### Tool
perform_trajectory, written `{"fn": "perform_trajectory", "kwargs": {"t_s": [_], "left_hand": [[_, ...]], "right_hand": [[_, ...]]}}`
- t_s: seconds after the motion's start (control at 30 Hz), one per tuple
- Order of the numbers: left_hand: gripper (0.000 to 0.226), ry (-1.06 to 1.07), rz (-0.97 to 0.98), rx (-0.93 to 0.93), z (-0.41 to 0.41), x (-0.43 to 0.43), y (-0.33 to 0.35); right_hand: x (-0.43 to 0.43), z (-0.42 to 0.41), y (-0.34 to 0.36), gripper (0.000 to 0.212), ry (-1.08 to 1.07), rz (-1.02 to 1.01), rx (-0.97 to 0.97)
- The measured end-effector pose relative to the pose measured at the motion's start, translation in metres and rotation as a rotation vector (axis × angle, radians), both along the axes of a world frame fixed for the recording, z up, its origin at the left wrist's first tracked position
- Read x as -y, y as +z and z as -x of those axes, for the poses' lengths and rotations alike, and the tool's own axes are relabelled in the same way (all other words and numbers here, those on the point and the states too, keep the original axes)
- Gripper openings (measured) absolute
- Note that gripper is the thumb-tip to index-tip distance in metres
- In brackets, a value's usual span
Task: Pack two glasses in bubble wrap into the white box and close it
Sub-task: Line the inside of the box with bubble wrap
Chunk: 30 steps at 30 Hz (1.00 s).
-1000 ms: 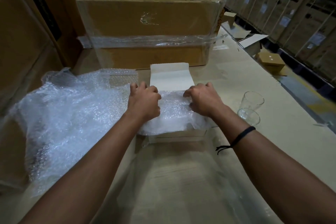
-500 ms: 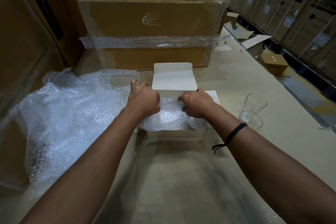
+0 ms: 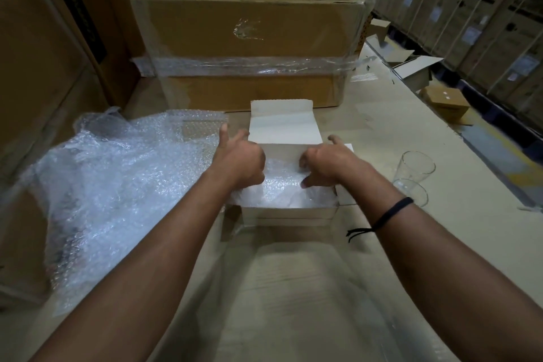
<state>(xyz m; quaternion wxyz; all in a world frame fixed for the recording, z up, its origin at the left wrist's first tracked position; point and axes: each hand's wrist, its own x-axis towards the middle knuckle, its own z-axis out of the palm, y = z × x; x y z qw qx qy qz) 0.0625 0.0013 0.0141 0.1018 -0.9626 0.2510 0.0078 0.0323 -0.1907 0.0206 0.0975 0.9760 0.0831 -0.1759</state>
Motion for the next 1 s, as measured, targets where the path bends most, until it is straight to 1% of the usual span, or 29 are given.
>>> {"fn": "perform_trajectory", "kwargs": {"t_s": [0.07,0.13,0.2,0.27,0.33,0.37,0.43,0.47,0.53,0.57,0.63,0.7,0.73,0.77,0.83,0.87,0.9,0.93,1.0], "left_hand": [[0.019,-0.004,-0.097,-0.085,0.002,0.000,0.003],[0.013,0.000,-0.246,-0.141,0.005,0.005,-0.005],[0.014,0.008,-0.354,-0.127,0.008,0.010,-0.018],[0.018,-0.005,-0.401,-0.095,0.010,0.013,-0.026],[0.024,-0.016,-0.368,-0.096,0.010,0.013,-0.024],[0.028,-0.019,-0.317,-0.110,0.009,0.012,-0.020],[0.024,-0.034,-0.163,-0.134,0.003,0.006,-0.006],[0.022,-0.041,-0.088,-0.154,0.000,0.002,0.001],[0.021,-0.049,-0.025,-0.233,-0.004,-0.005,0.010],[0.021,-0.044,-0.054,-0.282,-0.003,-0.005,0.011],[0.027,-0.035,-0.184,-0.326,0.004,0.000,0.005],[0.032,-0.062,-0.293,-0.262,0.012,0.006,-0.007],[0.031,-0.077,-0.318,-0.213,0.016,0.009,-0.013],[0.028,-0.087,-0.321,-0.167,0.018,0.010,-0.019],[0.020,-0.094,-0.293,-0.119,0.020,0.009,-0.026],[0.020,-0.091,-0.275,-0.126,0.020,0.008,-0.026],[0.024,-0.084,-0.247,-0.145,0.018,0.008,-0.024],[0.031,-0.077,-0.208,-0.163,0.015,0.007,-0.021],[0.046,-0.082,-0.128,-0.172,0.009,0.006,-0.015]], "right_hand": [[0.004,0.004,0.002,0.059,-0.024,0.099,-0.082],[0.000,0.009,-0.010,0.047,0.032,0.212,-0.086],[-0.004,0.016,-0.024,0.034,0.059,0.276,-0.040],[-0.006,0.021,-0.033,0.027,0.054,0.299,-0.001],[-0.006,0.019,-0.034,0.029,0.053,0.292,0.006],[-0.004,0.018,-0.032,0.034,0.046,0.270,-0.001],[0.001,0.015,-0.017,0.048,0.023,0.199,-0.019],[0.002,0.016,-0.007,0.049,0.014,0.145,-0.029],[0.001,0.020,0.008,0.039,0.008,0.007,-0.050],[-0.001,0.021,0.012,0.036,0.015,-0.041,-0.063],[-0.012,0.023,0.011,0.040,0.039,-0.025,-0.109],[-0.019,0.024,-0.002,0.040,0.083,0.052,-0.107],[-0.020,0.025,-0.011,0.033,0.110,0.075,-0.083],[-0.020,0.027,-0.018,0.026,0.131,0.079,-0.051],[-0.018,0.028,-0.025,0.021,0.137,0.075,-0.006],[-0.017,0.028,-0.024,0.022,0.126,0.077,-0.007],[-0.015,0.028,-0.020,0.029,0.107,0.084,-0.017],[-0.013,0.025,-0.015,0.039,0.077,0.081,-0.030],[-0.010,0.022,-0.005,0.056,0.018,-0.002,-0.006]]}}
